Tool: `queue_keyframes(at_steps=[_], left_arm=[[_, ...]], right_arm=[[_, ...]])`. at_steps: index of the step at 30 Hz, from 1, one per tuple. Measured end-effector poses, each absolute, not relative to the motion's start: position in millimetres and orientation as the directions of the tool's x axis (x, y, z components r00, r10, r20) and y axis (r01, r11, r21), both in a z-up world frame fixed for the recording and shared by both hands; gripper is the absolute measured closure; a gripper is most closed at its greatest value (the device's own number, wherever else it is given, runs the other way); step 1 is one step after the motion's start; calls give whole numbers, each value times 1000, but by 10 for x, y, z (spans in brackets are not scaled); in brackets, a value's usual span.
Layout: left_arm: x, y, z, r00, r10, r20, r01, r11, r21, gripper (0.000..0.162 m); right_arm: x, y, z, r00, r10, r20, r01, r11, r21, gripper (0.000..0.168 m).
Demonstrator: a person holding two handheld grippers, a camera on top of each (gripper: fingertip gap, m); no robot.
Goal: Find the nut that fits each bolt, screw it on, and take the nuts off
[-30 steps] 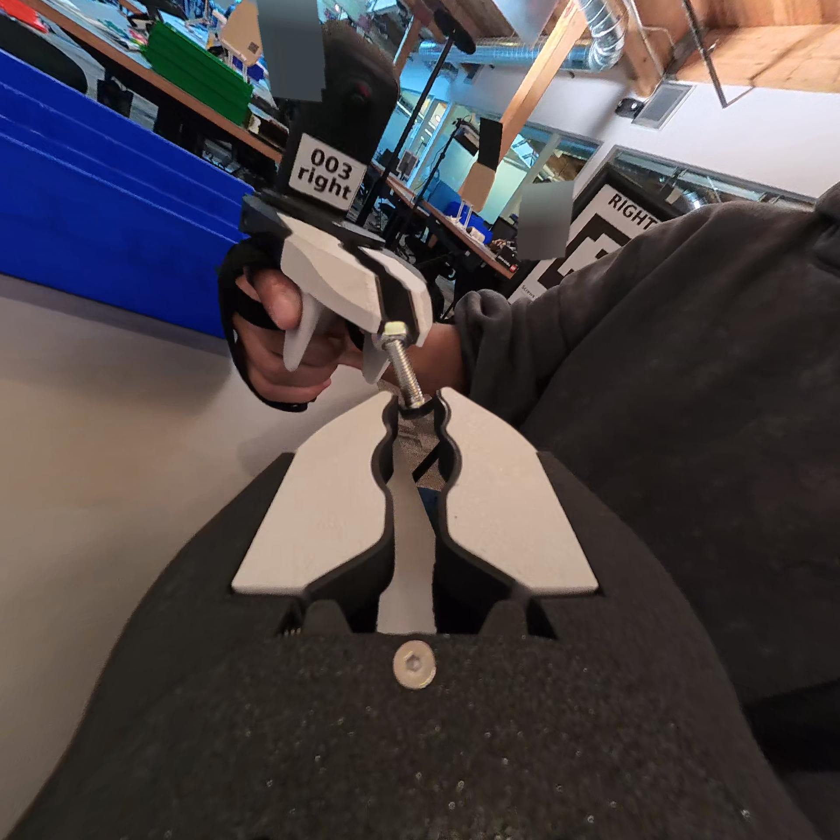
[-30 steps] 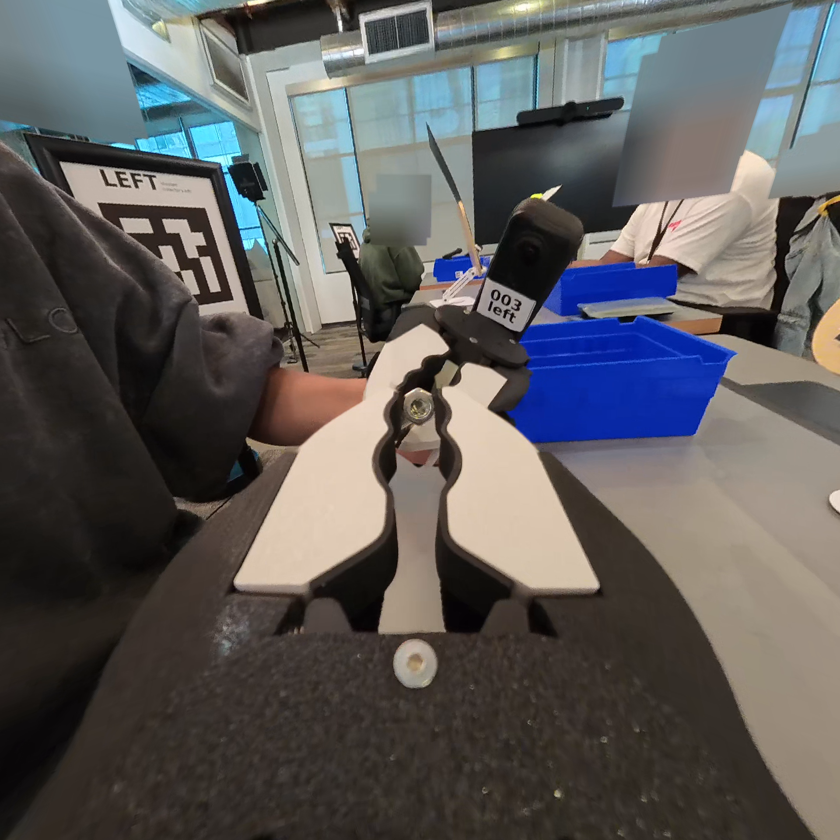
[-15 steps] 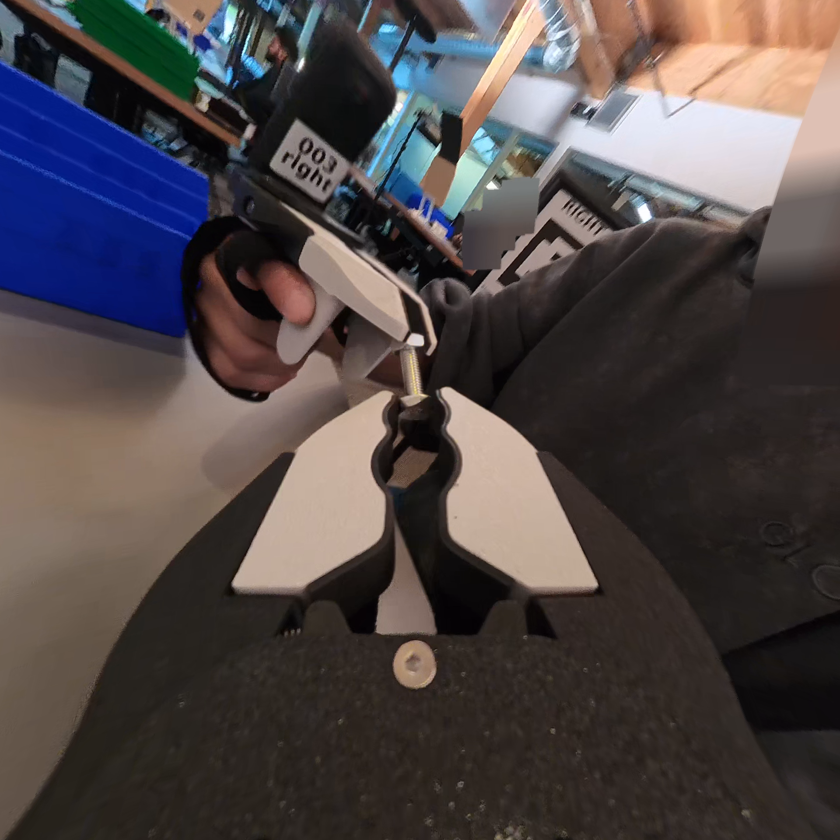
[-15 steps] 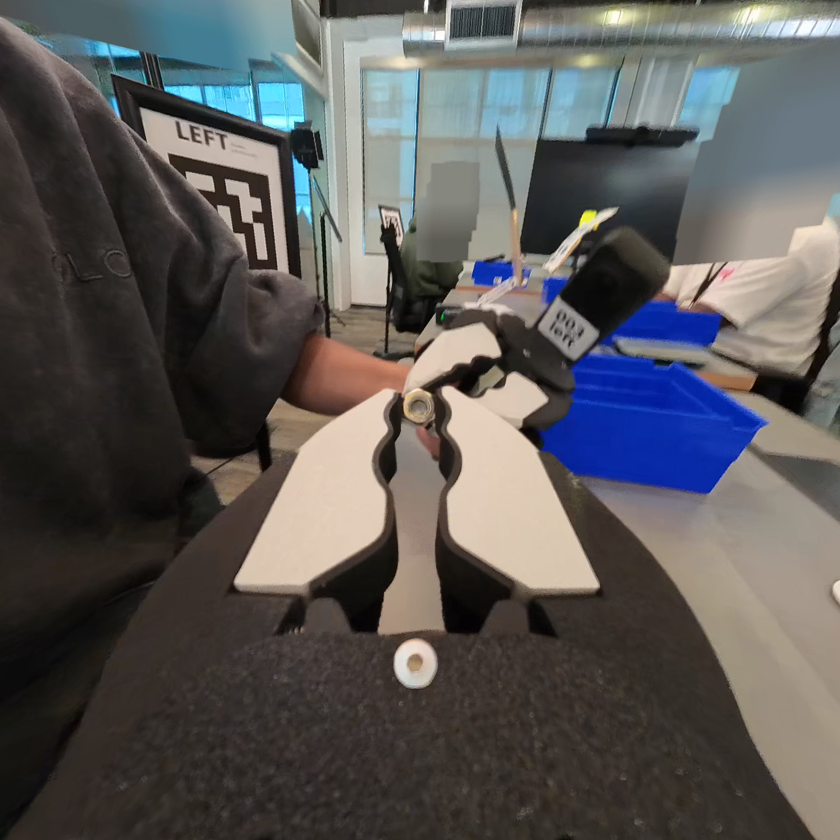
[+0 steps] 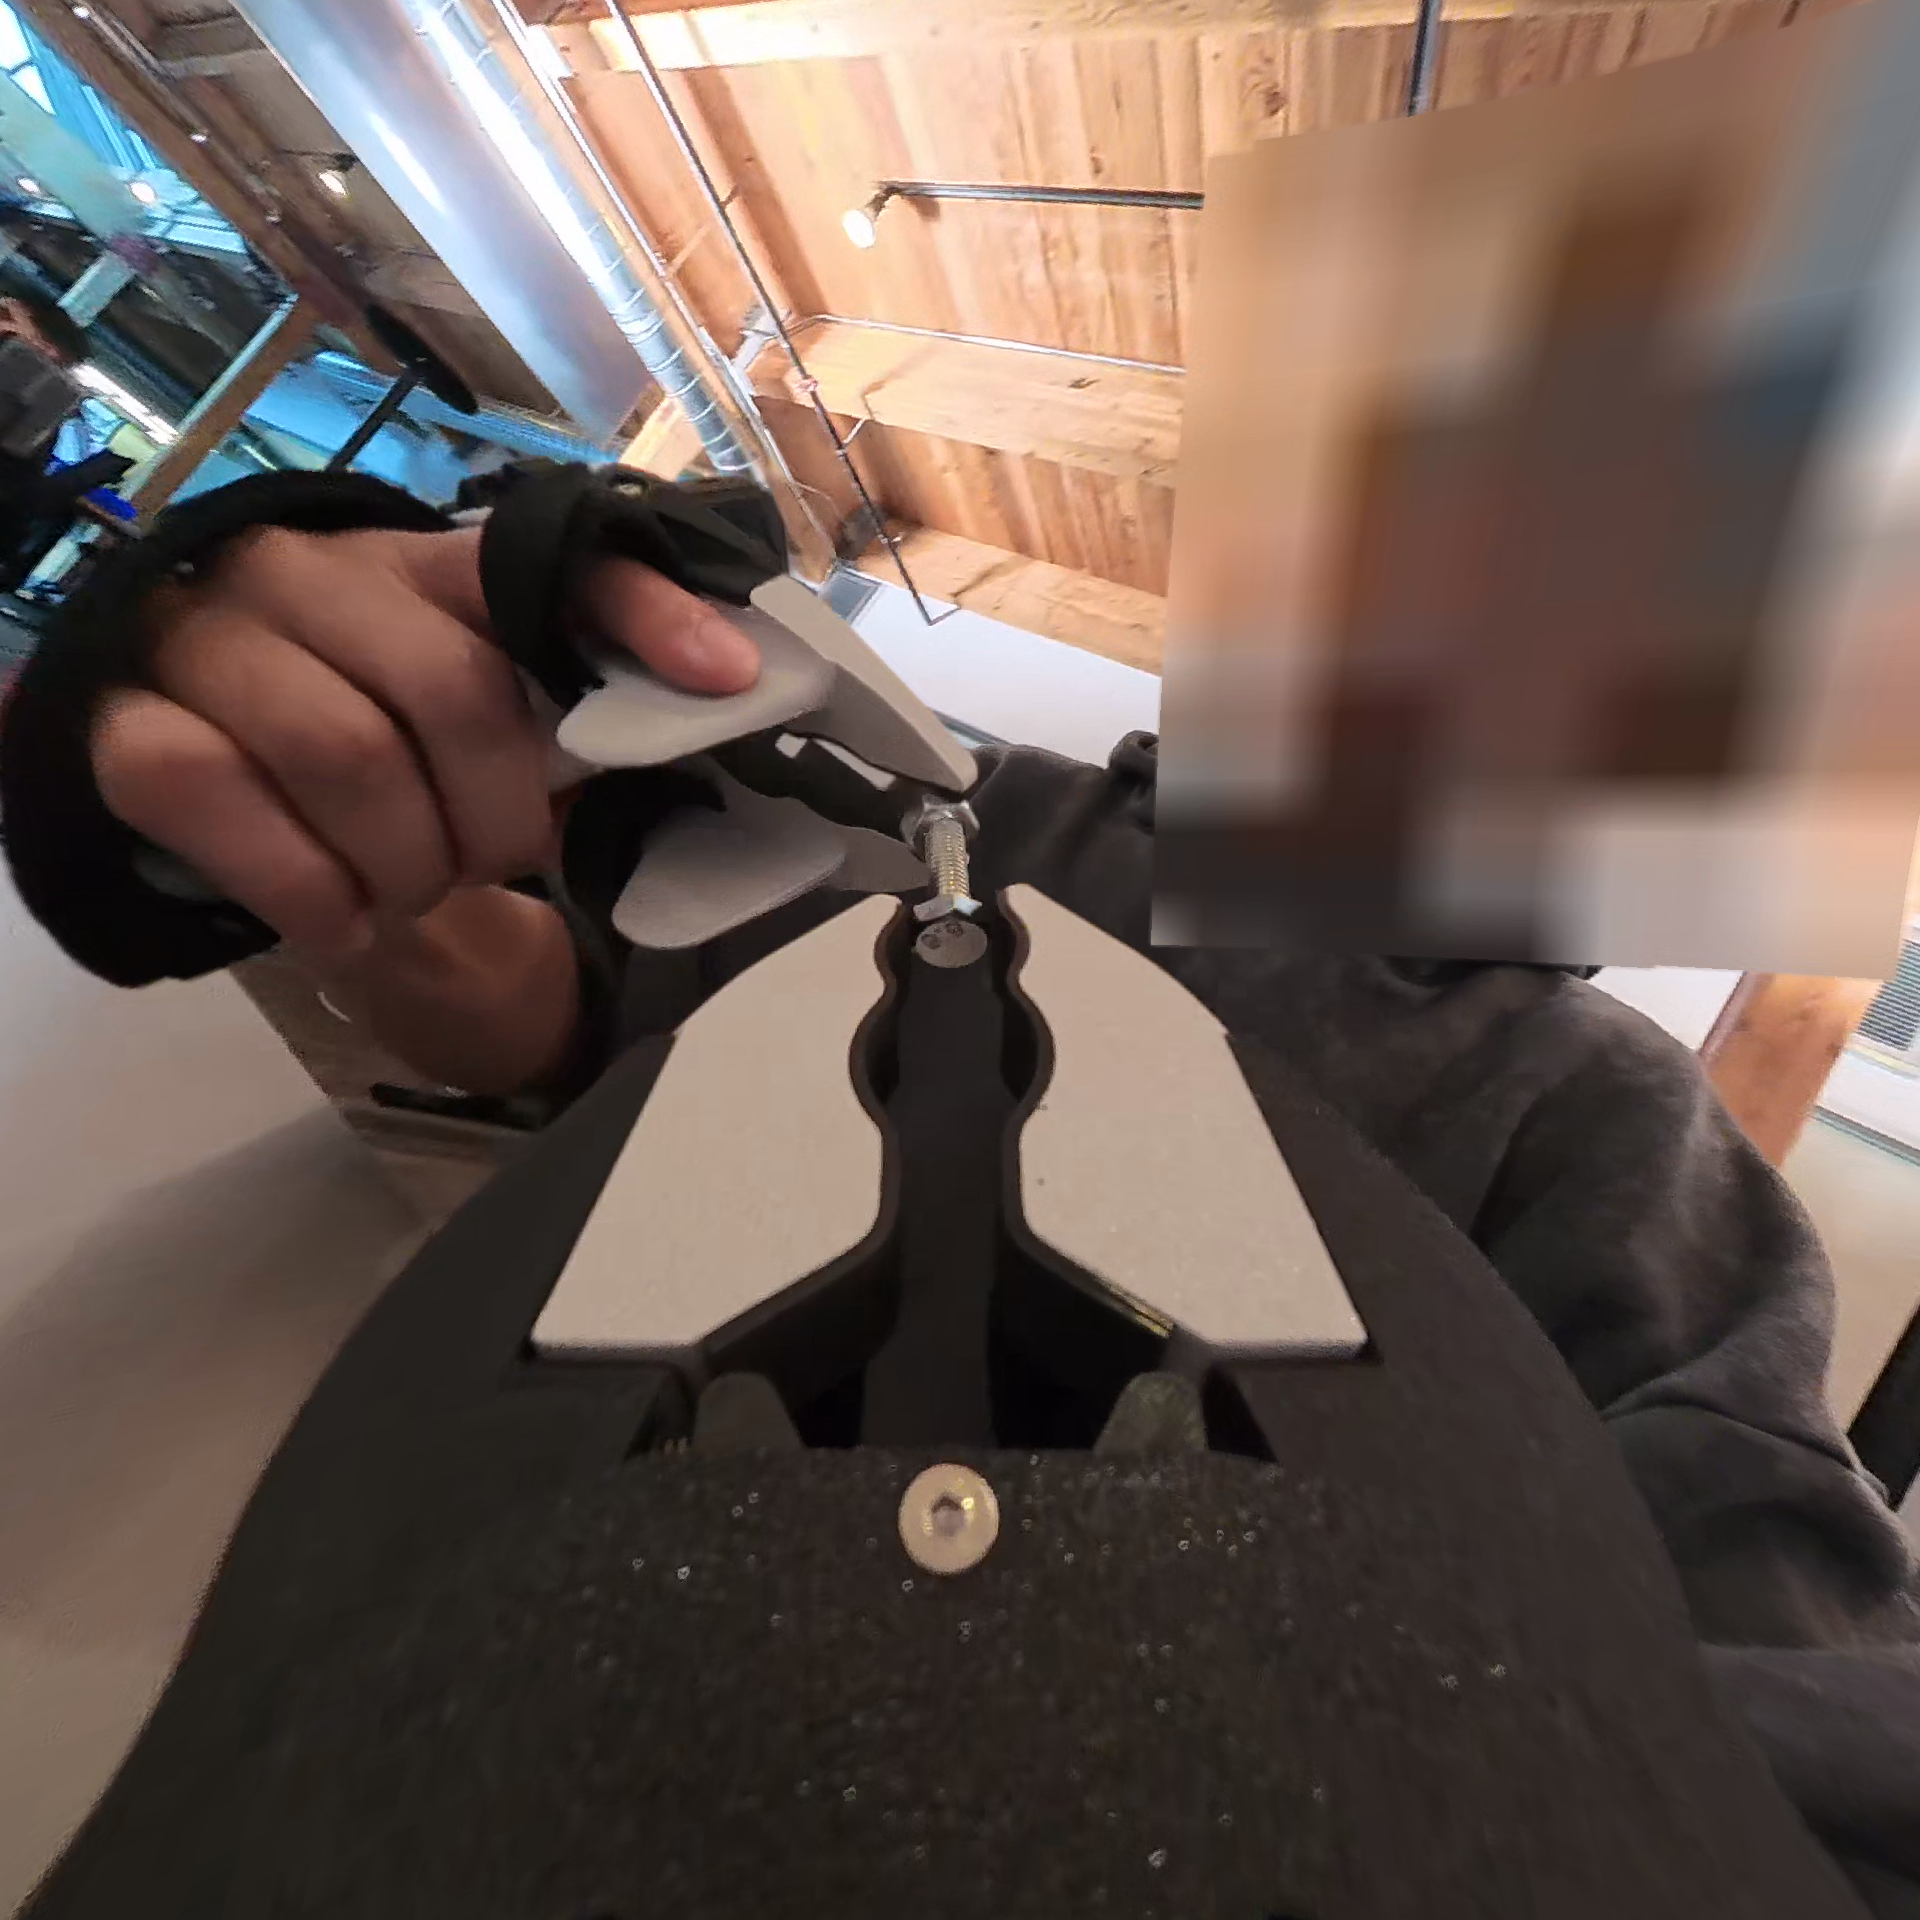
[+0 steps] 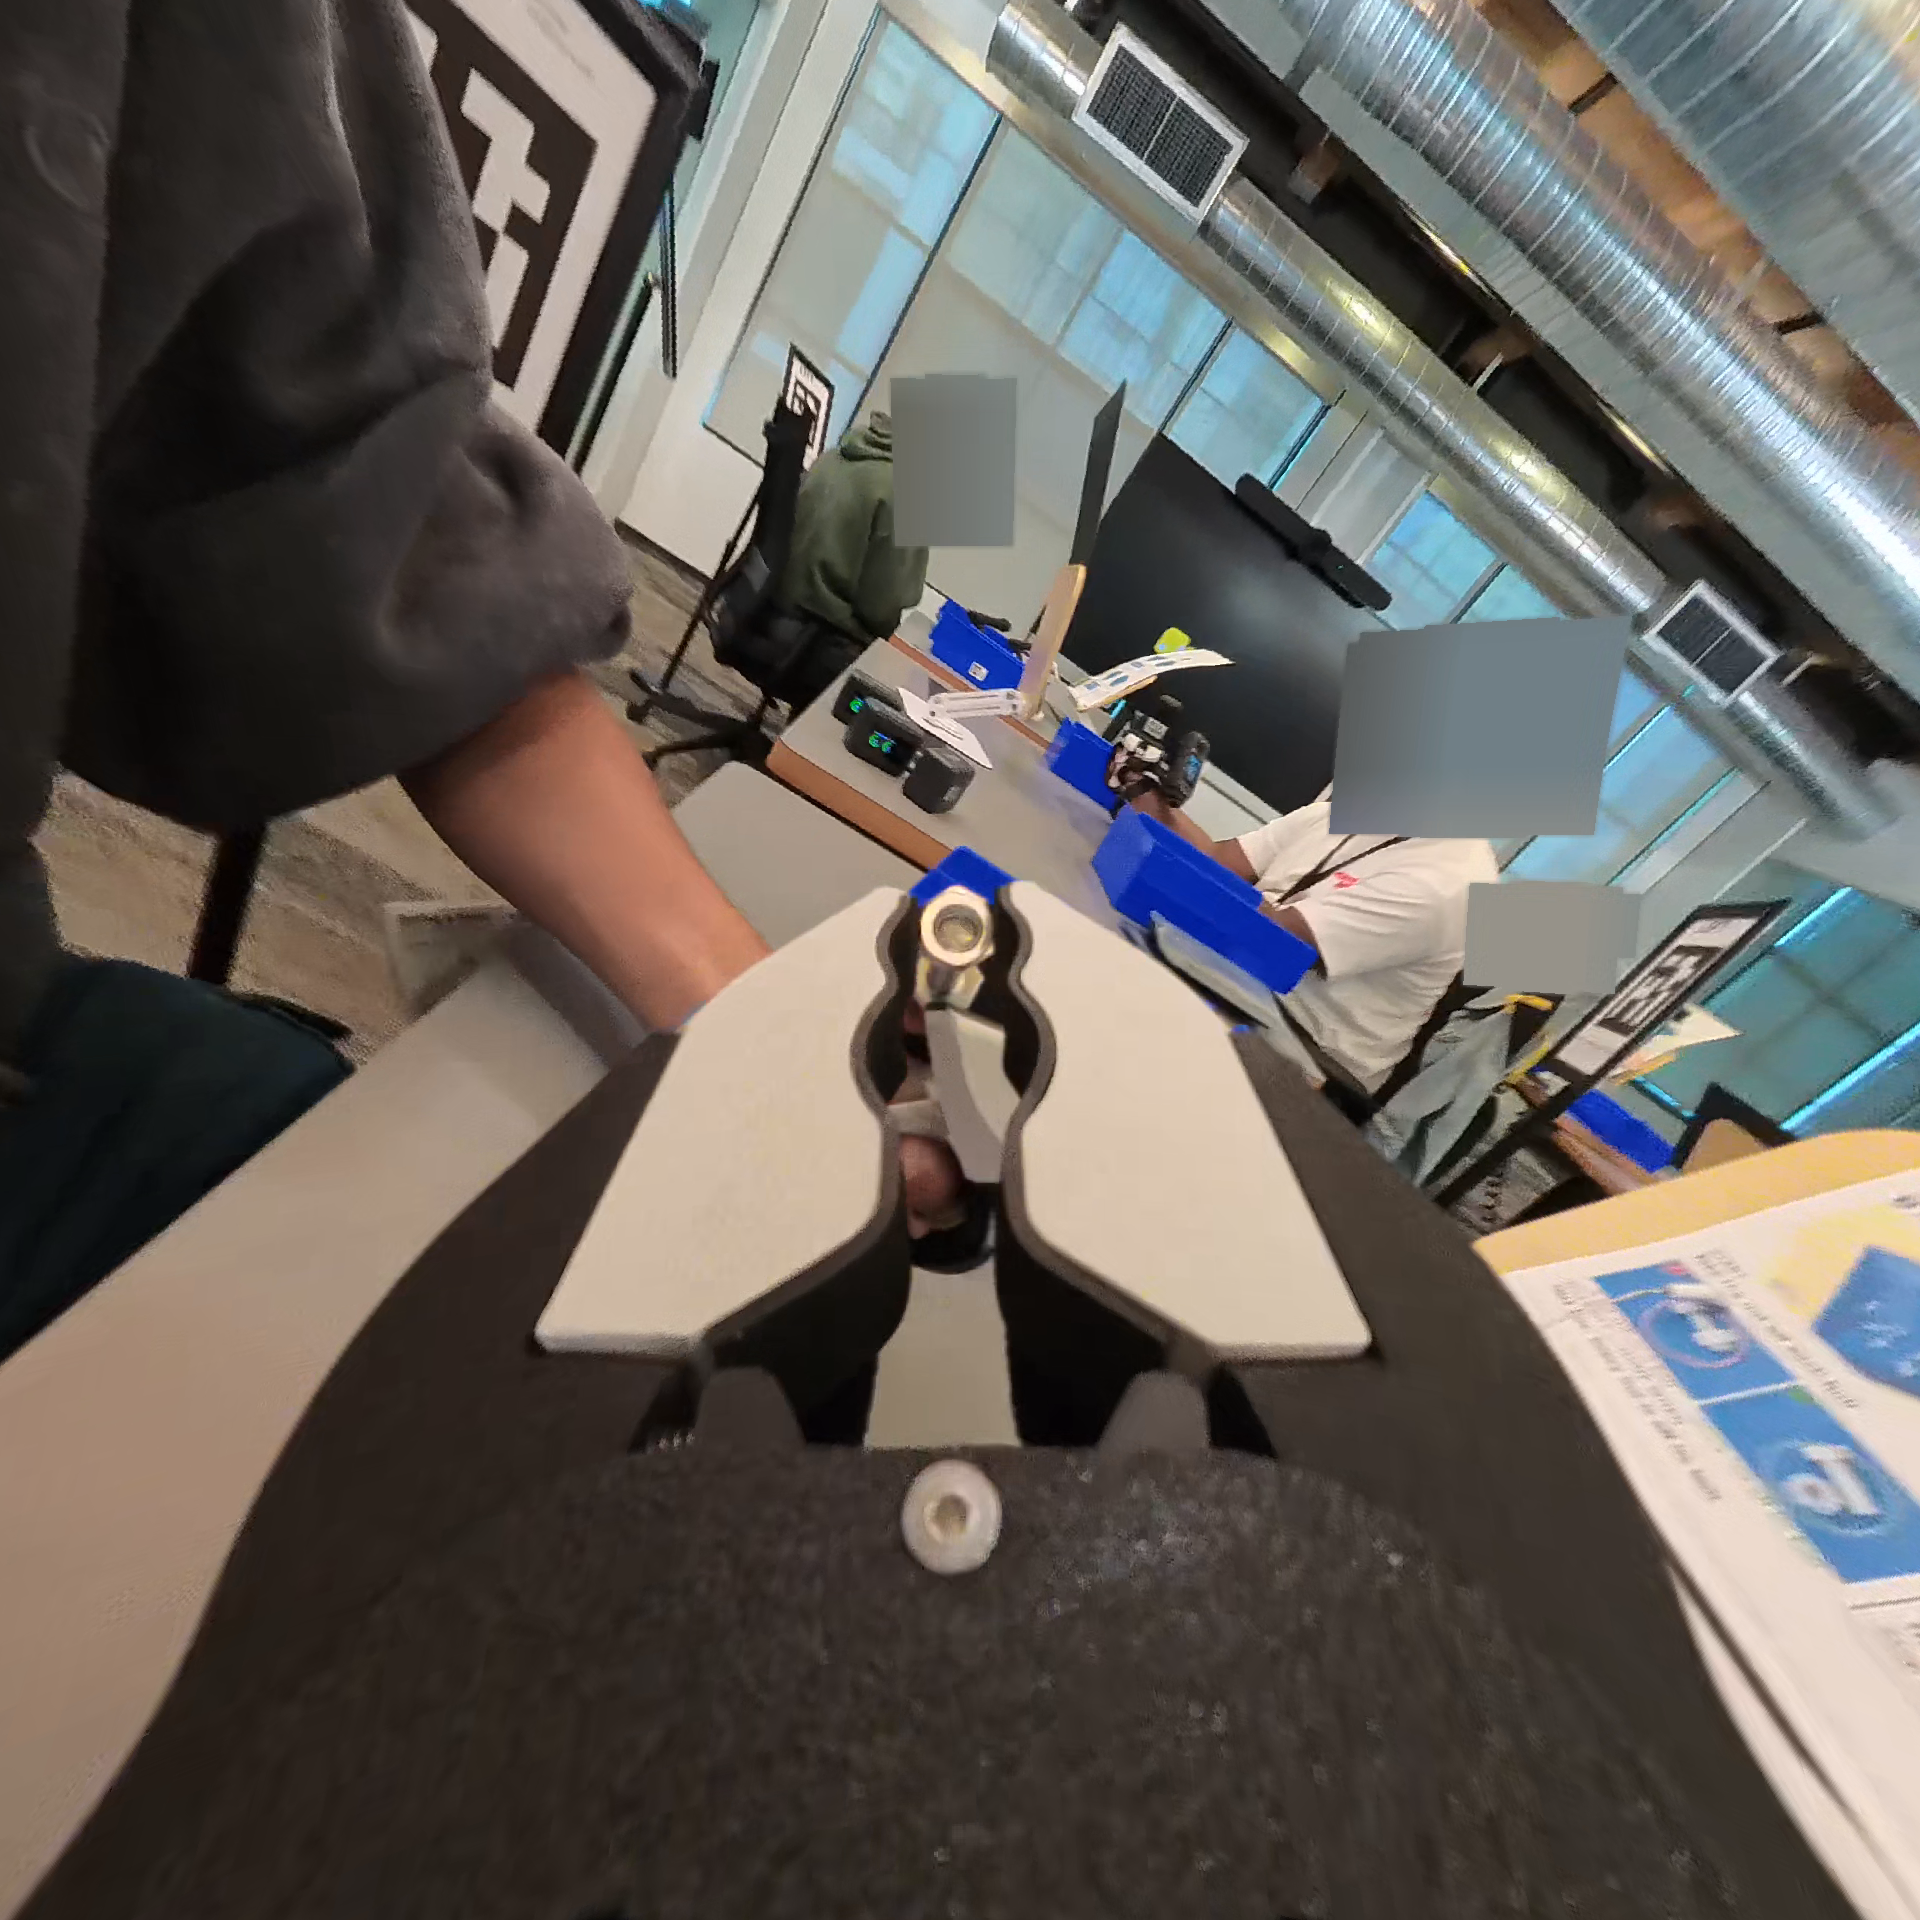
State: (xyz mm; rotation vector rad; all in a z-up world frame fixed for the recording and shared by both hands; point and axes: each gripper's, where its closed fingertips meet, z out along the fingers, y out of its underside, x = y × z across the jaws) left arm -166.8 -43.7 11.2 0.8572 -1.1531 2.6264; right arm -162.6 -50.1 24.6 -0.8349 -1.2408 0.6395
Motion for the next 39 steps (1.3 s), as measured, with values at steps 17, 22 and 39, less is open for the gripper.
queue_keyframes(at_steps=[17,22,39], left_arm=[[-1598,-401,62,-786,-176,592,-357,-652,-669,148],[-1562,-340,-5,-740,-293,605,-324,-633,-703,148],[-1486,-304,-78,-600,-582,549,-207,-550,-809,148]], right_arm=[[-1540,-458,211,217,914,342,-114,372,-921,154],[-1496,-391,134,275,914,299,-99,336,-937,154],[-1397,-312,66,375,926,47,-295,168,-941,154]])
